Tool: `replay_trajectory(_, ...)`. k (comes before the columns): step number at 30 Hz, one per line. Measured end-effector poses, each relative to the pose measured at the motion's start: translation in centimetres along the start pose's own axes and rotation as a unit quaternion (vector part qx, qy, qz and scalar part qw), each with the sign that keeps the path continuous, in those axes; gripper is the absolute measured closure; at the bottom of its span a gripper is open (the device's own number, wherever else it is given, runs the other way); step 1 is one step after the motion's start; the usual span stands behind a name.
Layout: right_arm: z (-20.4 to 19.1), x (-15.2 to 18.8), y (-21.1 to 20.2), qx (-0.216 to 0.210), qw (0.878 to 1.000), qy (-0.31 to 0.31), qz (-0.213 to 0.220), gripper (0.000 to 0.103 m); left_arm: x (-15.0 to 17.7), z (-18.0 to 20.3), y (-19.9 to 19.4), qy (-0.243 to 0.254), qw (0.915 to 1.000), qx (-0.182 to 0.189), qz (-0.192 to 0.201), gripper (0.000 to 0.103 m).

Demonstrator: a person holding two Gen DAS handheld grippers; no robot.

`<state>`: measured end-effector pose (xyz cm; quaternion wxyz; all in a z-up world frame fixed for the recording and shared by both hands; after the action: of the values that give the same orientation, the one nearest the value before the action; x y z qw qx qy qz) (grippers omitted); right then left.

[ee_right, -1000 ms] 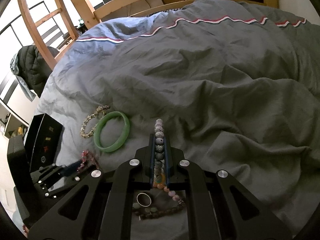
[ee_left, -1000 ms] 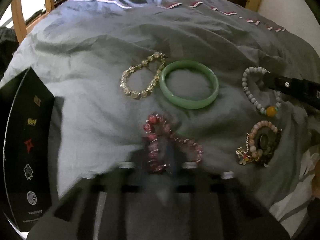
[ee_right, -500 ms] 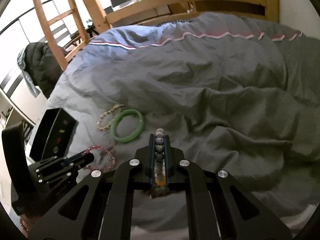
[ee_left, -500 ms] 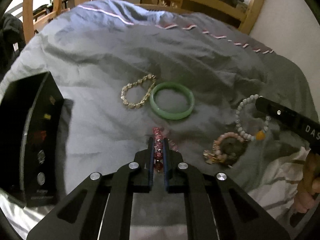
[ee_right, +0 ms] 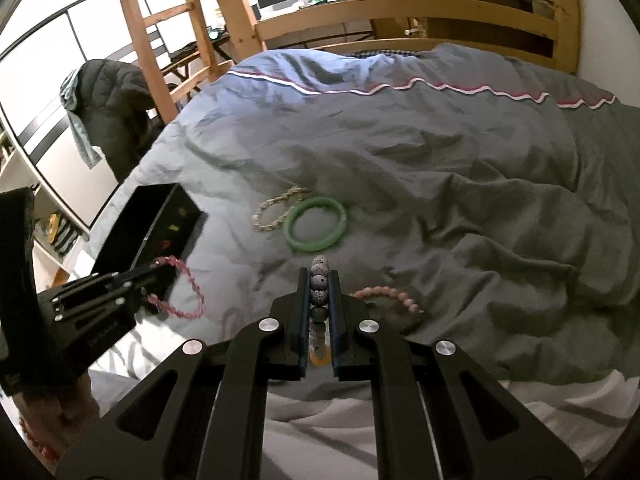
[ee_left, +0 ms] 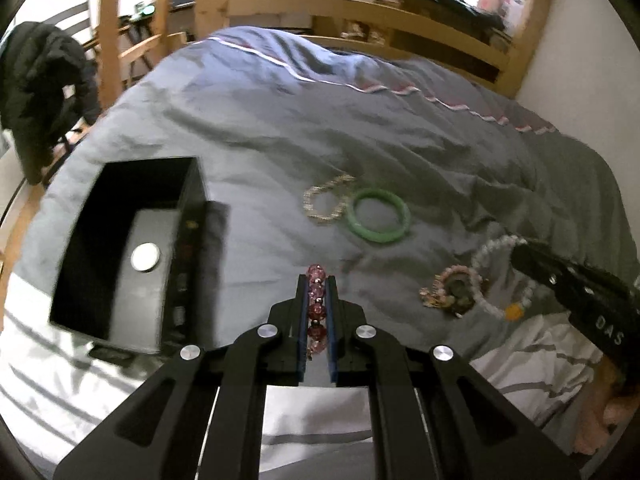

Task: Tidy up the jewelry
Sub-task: 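Carry both held bracelets over the black jewelry box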

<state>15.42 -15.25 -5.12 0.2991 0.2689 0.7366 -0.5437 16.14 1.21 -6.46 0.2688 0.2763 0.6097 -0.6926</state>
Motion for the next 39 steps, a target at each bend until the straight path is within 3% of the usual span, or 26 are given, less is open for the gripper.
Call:
replay_trajectory(7,-3.5,-1.5,0.6,-0.017,1.000,-0.014,0.006,0.094,-1.1,-4.4,-1.5,-0.036,0.9993,-0.007,0.004,0.096)
replay_trajectory(25,-14.0,-3.7,4.7,-0.076,0.996,-0.051,-0.005,0.094,-4.5,-13.1,-4.6,-0.053,0.9967,-0.039,0.048,0.096)
replay_trajectory(30,-17.8,-4.1,6.4,-0.098,0.993,-0.061,-0.008,0.094,-4.3,-14.5,-3.4,-0.067,0.9971,-0.017,0.033,0.096)
replay_trajectory(39,-21.5,-4.0,10.0,-0.118,0.990,-0.071,-0.038,0.094,-3.3,-16.3,-1.0,-0.085,0.9958,-0.031,-0.014,0.096)
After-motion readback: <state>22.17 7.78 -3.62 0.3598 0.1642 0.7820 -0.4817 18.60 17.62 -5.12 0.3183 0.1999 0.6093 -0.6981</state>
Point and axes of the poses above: each gripper's, at about its wrist camera, not at the fingertips, and y roughly the way its jaws point, z to its right, x to its underside, the point moved 4 cm from there along y, roughly the way its jaws point, and after that the axes turned 10 degrees about z, right-handed, at the moved point
